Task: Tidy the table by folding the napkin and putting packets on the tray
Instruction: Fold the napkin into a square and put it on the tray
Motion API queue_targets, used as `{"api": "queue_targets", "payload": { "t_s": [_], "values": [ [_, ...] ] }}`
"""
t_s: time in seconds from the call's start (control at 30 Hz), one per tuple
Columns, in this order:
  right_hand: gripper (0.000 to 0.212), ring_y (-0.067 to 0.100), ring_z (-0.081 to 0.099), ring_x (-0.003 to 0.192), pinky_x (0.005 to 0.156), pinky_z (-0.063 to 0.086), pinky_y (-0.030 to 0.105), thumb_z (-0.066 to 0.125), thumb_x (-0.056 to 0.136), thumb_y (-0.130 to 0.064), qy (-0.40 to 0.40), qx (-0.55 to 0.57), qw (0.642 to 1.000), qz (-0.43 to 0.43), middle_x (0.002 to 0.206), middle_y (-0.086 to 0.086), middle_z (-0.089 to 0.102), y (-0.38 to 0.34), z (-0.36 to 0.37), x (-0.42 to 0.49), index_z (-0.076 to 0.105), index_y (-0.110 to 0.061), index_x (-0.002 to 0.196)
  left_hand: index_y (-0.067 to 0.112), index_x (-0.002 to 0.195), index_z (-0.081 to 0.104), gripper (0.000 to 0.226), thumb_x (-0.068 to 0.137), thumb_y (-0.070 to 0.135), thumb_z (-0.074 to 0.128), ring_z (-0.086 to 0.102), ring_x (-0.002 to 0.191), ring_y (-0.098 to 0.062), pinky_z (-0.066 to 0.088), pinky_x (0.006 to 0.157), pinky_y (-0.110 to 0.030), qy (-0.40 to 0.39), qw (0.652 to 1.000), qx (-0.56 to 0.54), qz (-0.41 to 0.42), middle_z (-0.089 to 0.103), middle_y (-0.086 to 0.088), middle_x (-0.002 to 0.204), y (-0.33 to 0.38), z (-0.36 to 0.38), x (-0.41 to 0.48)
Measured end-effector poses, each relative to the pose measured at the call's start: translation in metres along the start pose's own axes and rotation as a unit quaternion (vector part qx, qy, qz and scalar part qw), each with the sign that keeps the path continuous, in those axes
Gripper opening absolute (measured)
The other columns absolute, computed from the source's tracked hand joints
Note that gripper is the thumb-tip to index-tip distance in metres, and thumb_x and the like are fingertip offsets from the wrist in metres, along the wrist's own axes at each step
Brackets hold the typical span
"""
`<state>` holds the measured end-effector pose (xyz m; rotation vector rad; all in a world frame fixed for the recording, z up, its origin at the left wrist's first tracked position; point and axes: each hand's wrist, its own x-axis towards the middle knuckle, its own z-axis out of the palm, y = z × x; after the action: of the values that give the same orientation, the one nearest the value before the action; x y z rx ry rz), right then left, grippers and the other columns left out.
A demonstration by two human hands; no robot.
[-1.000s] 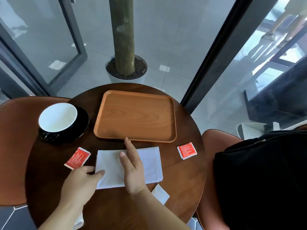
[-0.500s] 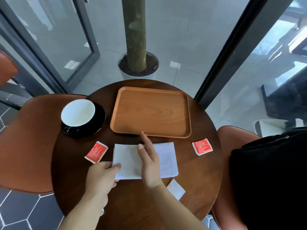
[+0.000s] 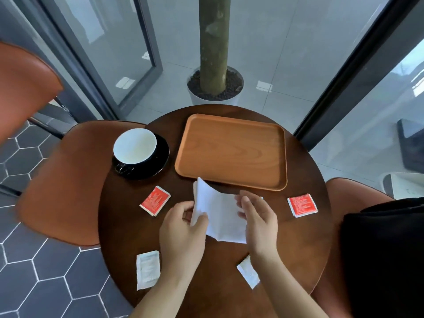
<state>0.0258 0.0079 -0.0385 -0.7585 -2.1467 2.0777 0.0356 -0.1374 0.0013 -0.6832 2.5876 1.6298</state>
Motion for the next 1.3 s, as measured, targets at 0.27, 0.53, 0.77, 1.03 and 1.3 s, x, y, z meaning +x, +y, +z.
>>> {"api": "queue_targets", "payload": {
  "t_s": [0.27, 0.53, 0.77, 1.03, 1.3],
  "values": [
    [0.061, 0.011, 0.062, 0.058, 0.057, 0.049, 0.033, 0.053, 0.080, -0.078, -0.165, -0.256, 0.952, -0.027, 0.063, -0.005, 0.067, -0.049, -0.015, 0.021, 0.065, -0.021, 0.063, 0.019, 0.106, 0.073, 0.030, 0.079, 0.007, 0.080, 0.061, 0.076, -0.011, 0.046, 0.061, -0.010, -0.020, 0.974, 0.117, 0.191, 0.063, 0.008, 0.090, 0.015, 0.034, -0.032],
    [0.037, 0.010, 0.045, 0.049, 0.045, 0.026, 0.024, 0.063, 0.085, -0.036, -0.066, -0.403, 0.912, -0.039, 0.052, -0.006, 0.049, -0.028, -0.045, 0.033, 0.042, -0.022, 0.057, 0.021, 0.093, 0.068, 0.025, 0.074, 0.013, 0.081, 0.055, 0.077, -0.014, 0.052, 0.064, -0.030, -0.048, 0.944, 0.124, 0.303, 0.057, 0.008, 0.083, -0.002, 0.065, -0.046],
    [0.015, 0.007, 0.059, 0.069, 0.054, 0.036, 0.018, 0.065, 0.089, -0.030, -0.029, -0.368, 0.927, -0.066, 0.079, -0.013, 0.062, 0.007, -0.058, 0.030, 0.059, -0.026, 0.101, 0.013, 0.120, 0.063, 0.033, 0.092, 0.028, 0.056, 0.052, 0.128, -0.028, 0.051, 0.100, -0.047, -0.056, 0.900, 0.245, 0.357, 0.059, -0.007, 0.128, -0.023, 0.076, -0.035],
    [0.041, 0.019, 0.055, 0.099, 0.075, 0.053, 0.034, 0.063, 0.094, -0.023, -0.060, -0.523, 0.758, -0.385, 0.140, -0.004, 0.059, 0.038, -0.080, 0.033, 0.060, -0.017, 0.135, 0.015, 0.159, 0.013, 0.076, 0.100, 0.064, 0.014, -0.002, 0.154, -0.029, 0.018, 0.123, -0.050, -0.161, 0.814, 0.451, 0.330, 0.002, -0.013, 0.167, -0.040, 0.091, -0.013],
    [0.044, 0.021, 0.051, 0.102, 0.087, 0.048, 0.036, 0.044, 0.103, -0.036, -0.102, -0.577, 0.720, -0.373, 0.146, -0.005, 0.053, 0.043, -0.089, 0.041, 0.052, -0.021, 0.144, 0.019, 0.157, -0.007, 0.080, 0.097, 0.070, 0.001, -0.023, 0.151, -0.026, 0.007, 0.124, -0.051, -0.210, 0.797, 0.476, 0.306, -0.019, -0.010, 0.165, -0.041, 0.090, -0.009]
  ]
}}
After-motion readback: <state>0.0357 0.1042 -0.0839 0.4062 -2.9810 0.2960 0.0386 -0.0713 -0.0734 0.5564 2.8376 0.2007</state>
